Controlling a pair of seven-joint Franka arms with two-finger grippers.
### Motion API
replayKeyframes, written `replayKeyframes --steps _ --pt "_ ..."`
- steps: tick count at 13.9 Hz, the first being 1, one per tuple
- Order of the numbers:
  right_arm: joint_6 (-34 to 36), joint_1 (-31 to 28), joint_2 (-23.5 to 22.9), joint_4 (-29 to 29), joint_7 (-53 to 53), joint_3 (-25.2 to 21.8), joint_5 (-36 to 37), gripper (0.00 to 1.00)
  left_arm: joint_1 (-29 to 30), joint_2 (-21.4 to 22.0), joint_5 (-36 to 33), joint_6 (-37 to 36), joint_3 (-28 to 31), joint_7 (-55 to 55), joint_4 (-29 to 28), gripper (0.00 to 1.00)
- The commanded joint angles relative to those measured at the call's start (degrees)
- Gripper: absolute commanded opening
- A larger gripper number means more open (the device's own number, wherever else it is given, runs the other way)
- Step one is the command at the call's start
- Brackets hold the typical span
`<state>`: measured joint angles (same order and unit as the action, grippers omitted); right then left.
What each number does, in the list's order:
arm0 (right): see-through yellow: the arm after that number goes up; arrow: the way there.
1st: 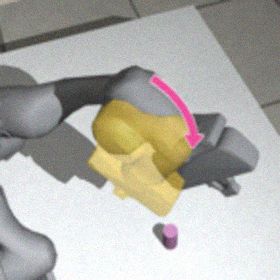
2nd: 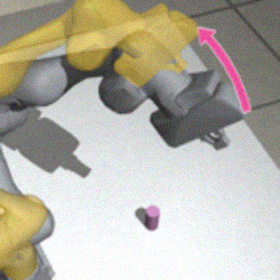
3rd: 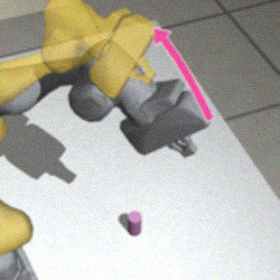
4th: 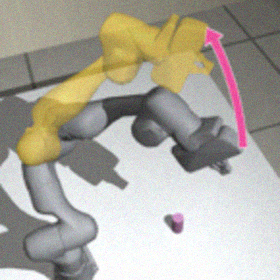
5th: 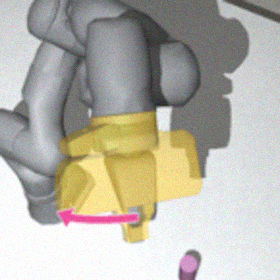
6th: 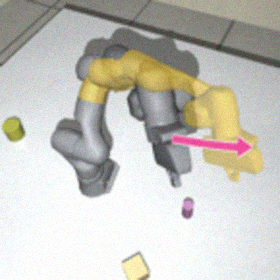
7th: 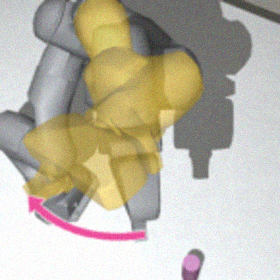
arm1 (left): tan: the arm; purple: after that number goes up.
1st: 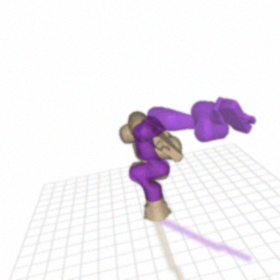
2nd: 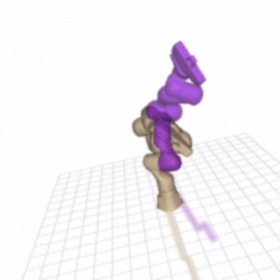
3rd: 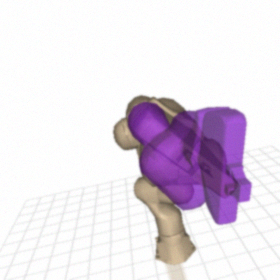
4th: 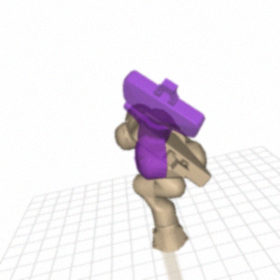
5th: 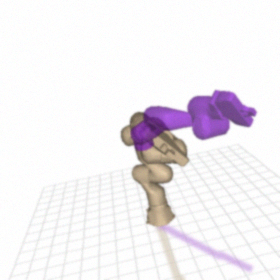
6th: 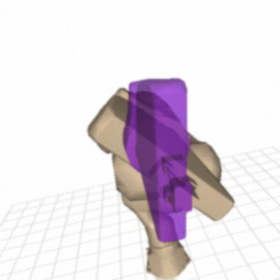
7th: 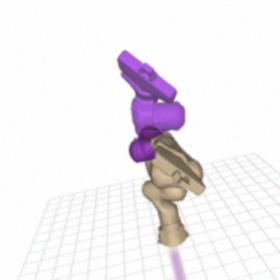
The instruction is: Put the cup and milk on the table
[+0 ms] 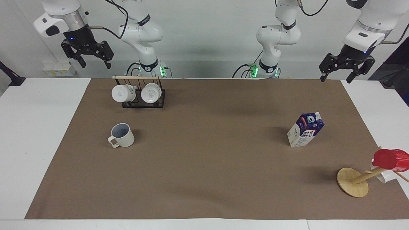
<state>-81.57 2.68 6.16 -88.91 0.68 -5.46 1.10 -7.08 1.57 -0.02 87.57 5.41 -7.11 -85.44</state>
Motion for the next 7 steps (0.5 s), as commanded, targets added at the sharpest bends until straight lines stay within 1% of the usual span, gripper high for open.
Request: replayKeyframes --steps 1,7 --pt "-1.49 -0.13 1.31 -1.88 1.17 0.19 0.39 1.00 0.58 0.02 0.90 -0.20 -0.23 -1.06 0.28 1.00" --pt "-1.49 -0.13 1.66 -2.41 1.25 0.19 0.39 1.00 0.41 0.02 0.90 -0.12 -0.23 -1.06 0.28 1.00"
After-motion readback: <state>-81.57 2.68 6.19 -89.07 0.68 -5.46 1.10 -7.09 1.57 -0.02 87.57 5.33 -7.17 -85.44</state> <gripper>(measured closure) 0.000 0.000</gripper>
